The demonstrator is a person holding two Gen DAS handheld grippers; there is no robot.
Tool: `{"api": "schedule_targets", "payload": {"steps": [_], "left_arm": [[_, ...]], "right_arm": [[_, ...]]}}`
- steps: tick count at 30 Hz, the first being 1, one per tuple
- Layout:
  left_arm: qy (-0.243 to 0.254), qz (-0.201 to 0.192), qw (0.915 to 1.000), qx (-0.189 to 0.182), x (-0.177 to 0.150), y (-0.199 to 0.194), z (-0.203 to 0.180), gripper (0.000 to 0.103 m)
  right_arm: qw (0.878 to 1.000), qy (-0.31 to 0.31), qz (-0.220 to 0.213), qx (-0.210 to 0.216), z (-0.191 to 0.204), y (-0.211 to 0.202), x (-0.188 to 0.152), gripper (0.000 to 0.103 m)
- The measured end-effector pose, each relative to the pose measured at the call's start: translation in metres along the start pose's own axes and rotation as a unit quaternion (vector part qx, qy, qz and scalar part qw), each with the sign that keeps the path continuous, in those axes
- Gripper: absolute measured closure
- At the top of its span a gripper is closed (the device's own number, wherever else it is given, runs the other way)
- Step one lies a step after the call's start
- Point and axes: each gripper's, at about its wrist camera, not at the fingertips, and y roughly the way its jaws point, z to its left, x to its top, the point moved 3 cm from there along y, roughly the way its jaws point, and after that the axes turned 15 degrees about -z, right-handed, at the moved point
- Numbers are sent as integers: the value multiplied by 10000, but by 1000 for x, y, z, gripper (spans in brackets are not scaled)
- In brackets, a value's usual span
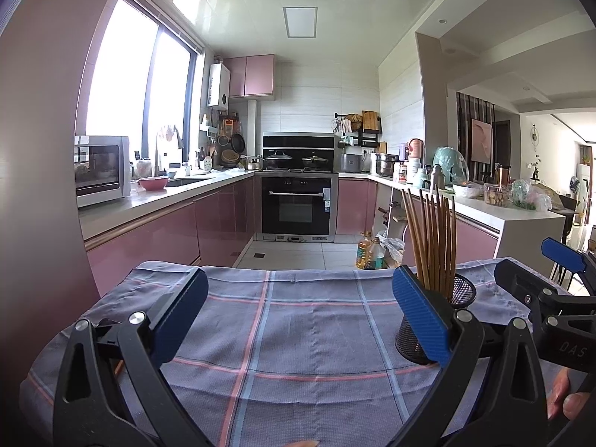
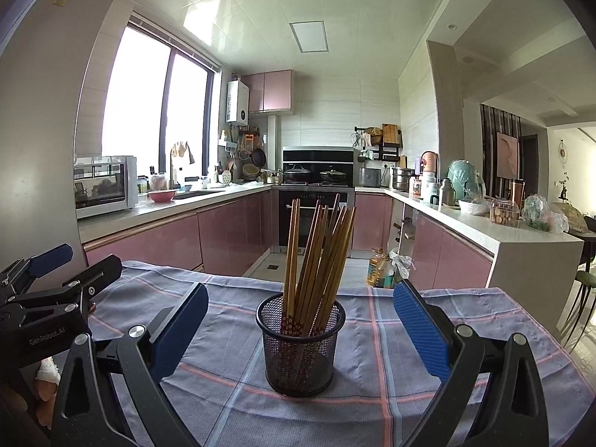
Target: Organize utensils
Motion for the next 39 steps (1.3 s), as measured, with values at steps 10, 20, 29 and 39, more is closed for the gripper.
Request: {"api": "schedule_targets", "payload": {"steps": [10, 20, 29, 39], "left_arm": [[-34, 44, 10000, -20, -2, 0, -2, 6], [-41, 43, 10000, -25, -3, 0, -2, 6], [-47, 52, 10000, -28, -4, 0, -2, 6], [-46, 53, 10000, -24, -4, 0, -1, 6]], "right_arm": [[10000, 7, 32, -34, 0, 1, -1, 7], [10000, 4, 21, -38, 1, -1, -1, 7], [10000, 1, 6, -40, 1, -2, 0, 7], [10000, 4, 7, -39, 1, -2, 1, 7]]}}
